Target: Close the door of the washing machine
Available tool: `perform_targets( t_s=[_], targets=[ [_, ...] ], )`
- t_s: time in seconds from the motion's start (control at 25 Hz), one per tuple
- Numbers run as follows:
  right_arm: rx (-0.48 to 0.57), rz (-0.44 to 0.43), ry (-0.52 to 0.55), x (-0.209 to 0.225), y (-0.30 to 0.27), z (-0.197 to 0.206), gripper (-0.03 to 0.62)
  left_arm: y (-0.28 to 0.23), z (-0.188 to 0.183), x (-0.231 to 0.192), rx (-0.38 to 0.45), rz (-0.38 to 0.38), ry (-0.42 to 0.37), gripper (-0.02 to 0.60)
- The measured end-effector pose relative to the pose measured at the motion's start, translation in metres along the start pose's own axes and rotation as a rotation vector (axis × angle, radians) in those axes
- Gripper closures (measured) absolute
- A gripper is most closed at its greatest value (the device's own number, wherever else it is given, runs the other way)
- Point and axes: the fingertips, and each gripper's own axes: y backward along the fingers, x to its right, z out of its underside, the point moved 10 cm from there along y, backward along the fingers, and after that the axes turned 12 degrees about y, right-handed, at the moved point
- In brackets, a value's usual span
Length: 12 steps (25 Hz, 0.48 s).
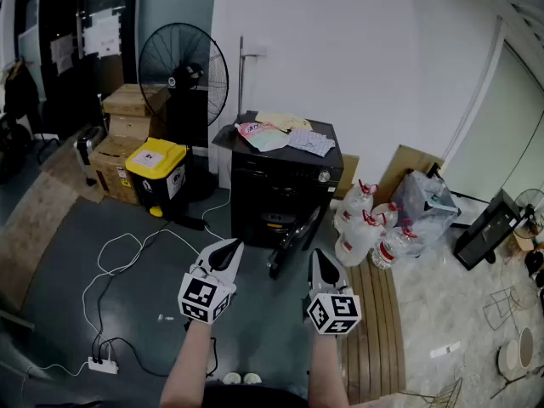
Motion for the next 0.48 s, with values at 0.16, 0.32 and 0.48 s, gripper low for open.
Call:
perform_targets(
  t_s=[0.16, 0.32, 0.48],
  targets=[
    [-0.001, -0.002, 0.0, 0.0011, 0.0027, -0.0019, 0.582, 0.0006, -0.0014, 0.0028, -0.001, -0.002, 0.004, 0.583],
    [-0.001, -0.002, -0.002, 0.002, 0.0039, -0.001, 0.582, -0.0003, 0.0005, 0.0036, -0.003, 0.001, 0.007, 0.583],
    [-0.003, -0.012, -0.008, 0.0, 0.0044, 0.0018, 0.582, 0.0014, 0.0028, 0.0029, -0.008, -0.001, 0.008, 0.583]
  ],
)
